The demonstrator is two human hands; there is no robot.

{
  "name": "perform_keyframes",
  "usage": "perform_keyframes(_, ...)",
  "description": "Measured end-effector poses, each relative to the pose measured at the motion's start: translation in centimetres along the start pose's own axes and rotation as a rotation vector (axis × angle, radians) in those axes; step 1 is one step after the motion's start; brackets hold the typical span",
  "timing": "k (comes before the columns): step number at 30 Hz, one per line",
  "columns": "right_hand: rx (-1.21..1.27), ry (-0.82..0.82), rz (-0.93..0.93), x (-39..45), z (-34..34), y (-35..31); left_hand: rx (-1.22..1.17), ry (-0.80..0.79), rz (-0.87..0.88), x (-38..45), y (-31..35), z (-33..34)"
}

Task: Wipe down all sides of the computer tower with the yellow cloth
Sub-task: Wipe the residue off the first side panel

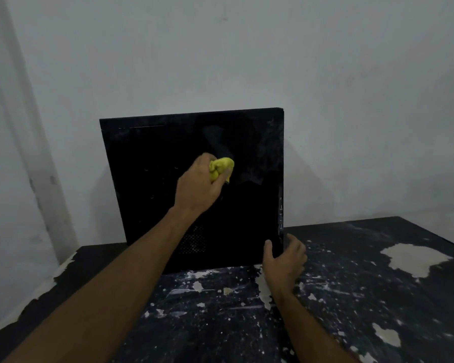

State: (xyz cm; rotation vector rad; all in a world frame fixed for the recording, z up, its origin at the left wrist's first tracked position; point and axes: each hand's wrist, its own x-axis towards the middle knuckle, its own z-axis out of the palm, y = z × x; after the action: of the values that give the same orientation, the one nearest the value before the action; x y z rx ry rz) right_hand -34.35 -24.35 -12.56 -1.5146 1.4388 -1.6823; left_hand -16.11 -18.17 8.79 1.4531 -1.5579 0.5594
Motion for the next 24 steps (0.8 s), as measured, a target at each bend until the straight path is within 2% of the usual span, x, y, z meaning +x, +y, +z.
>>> perform_keyframes(2, 0.041, 0.055, -0.096, -0.8, -0.2, -2.1, -0.064, -0.054, -0.094, -1.7, 0.4, 0.1)
perform_keyframes(3, 0.125, 0.026, -0.129, -1.0, -0.4, -3.6, -0.093, -0.091, -0.152, -2.4, 0.4, 0.3)
perform_keyframes(6, 0.467, -0.226, -0.054, -1.0, -1.6, -9.7, -0.412, -0.228, -0.353, -3.8, 0.0, 1.0)
perform_keyframes(8, 0.585, -0.476, 0.041, -0.2, -2.6, -13.4, -0.642, -0.337, -0.434, -4.1, 0.1, 1.0)
perform_keyframes(10, 0.547, -0.638, 0.038, 0.5, -2.8, -15.5, -0.728, -0.414, -0.429, -4.6, 0.5, 0.1)
perform_keyframes(12, 0.426, -0.639, -0.032, 1.1, -2.7, -16.0, -0.747, -0.414, -0.443, -4.8, 0.5, -1.2)
perform_keyframes(14, 0.423, -0.663, -0.025, 1.4, -2.7, -16.4, -0.785, -0.403, -0.510, -4.6, 0.0, -2.7)
perform_keyframes(19, 0.610, -0.838, 0.181, 1.7, -3.3, -17.8, -0.995, -0.648, -0.544, -3.9, -2.0, -5.5)
perform_keyframes(22, 0.638, -0.958, 0.361, 1.3, -4.2, -18.7, -1.108, -0.636, -0.627, -3.3, -2.5, -6.4)
perform_keyframes(24, 0.641, -1.035, 0.372, 0.9, -4.4, -19.5, -1.112, -0.603, -0.674, -3.0, -2.1, -6.1)
